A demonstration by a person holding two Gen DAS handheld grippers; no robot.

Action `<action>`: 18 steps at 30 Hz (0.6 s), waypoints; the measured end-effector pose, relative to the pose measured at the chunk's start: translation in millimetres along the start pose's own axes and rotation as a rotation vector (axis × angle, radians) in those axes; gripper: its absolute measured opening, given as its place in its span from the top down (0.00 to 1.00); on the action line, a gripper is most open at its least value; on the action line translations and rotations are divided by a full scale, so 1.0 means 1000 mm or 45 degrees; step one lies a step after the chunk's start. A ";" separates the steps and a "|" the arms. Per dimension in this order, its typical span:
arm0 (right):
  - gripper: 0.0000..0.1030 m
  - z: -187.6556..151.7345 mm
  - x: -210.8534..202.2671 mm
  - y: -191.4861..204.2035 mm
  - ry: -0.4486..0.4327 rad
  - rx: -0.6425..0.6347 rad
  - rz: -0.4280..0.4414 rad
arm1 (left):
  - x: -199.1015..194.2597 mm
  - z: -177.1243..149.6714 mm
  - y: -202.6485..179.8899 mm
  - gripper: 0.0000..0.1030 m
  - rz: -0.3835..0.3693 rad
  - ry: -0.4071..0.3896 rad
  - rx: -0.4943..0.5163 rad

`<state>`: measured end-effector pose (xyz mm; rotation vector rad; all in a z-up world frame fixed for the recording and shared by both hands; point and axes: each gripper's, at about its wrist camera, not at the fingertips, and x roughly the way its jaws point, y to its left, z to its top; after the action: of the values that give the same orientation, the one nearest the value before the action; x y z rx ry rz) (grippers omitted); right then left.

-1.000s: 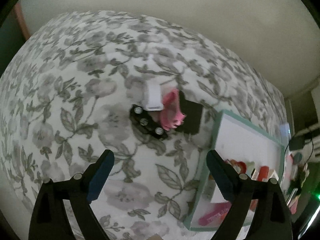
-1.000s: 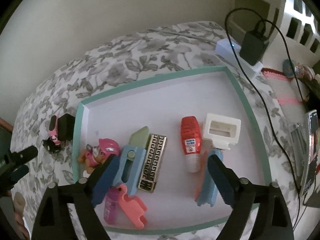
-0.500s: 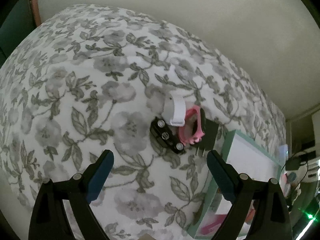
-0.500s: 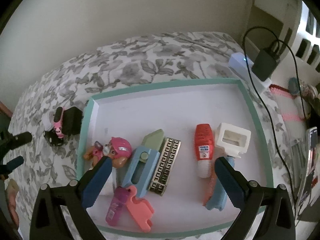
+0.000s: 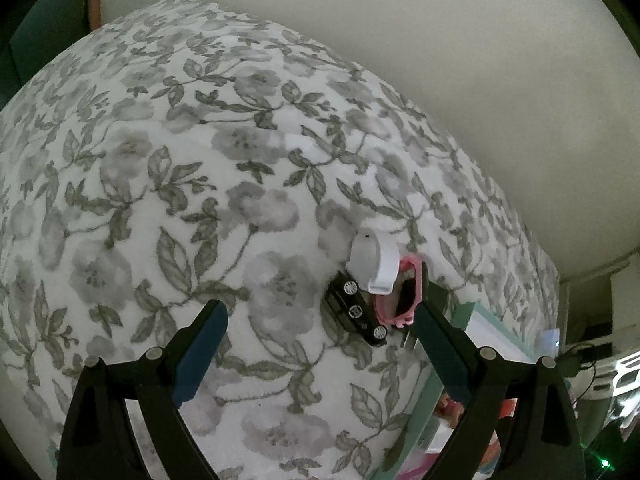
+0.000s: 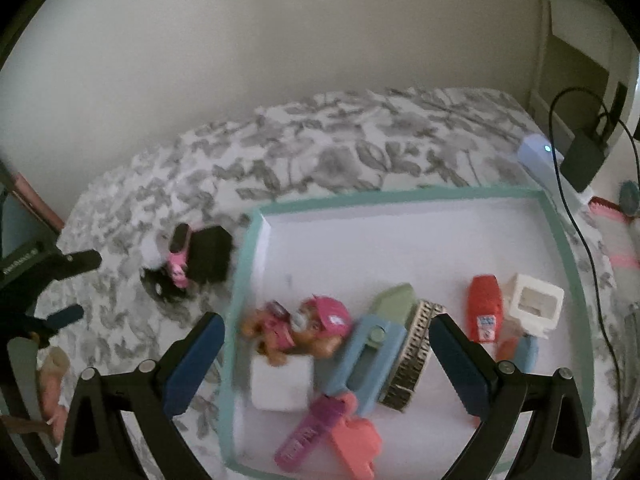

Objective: Organize rigid objects
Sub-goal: 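Move the left gripper back toward the black toy car and white watch, then grasp the white watch with the left gripper while the right gripper moves to the black charger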

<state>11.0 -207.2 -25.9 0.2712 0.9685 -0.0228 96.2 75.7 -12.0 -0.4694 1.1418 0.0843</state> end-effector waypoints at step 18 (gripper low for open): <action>0.00 0.014 0.014 0.017 -0.031 -0.006 0.039 | 0.016 0.026 0.010 0.08 -0.066 -0.010 -0.034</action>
<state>32.7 -193.2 -25.9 0.2811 0.9399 0.0042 122.4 92.5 -20.5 -0.5217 1.1215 0.0560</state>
